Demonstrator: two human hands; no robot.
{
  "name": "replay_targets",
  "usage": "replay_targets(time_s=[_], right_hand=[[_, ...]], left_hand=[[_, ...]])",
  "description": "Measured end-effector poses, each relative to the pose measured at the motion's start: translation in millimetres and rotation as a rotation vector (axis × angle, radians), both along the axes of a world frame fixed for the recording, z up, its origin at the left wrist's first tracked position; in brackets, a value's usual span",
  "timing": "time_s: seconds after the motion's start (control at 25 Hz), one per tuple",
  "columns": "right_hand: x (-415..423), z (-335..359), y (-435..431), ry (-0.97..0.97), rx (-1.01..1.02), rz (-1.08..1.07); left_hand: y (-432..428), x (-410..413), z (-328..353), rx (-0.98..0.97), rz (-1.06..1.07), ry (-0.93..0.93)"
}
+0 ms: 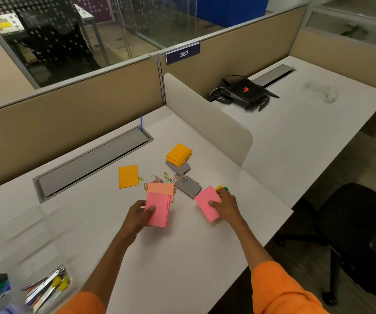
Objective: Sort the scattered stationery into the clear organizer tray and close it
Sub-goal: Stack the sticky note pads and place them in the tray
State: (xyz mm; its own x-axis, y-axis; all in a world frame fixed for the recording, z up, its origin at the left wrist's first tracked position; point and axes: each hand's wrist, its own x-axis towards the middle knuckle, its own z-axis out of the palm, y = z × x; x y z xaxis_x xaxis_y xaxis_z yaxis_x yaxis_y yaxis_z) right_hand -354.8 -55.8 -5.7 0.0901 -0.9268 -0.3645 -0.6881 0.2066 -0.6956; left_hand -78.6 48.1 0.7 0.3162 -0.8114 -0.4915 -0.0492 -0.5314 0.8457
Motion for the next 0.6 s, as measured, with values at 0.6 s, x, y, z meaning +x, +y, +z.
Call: replay_targets(time_s=[0.6], right_hand=[[-25, -19, -3, 0.459, -0.032, -0.121]], left_hand=[[-3, -20, -11, 0.011, 0.138, 0.166]])
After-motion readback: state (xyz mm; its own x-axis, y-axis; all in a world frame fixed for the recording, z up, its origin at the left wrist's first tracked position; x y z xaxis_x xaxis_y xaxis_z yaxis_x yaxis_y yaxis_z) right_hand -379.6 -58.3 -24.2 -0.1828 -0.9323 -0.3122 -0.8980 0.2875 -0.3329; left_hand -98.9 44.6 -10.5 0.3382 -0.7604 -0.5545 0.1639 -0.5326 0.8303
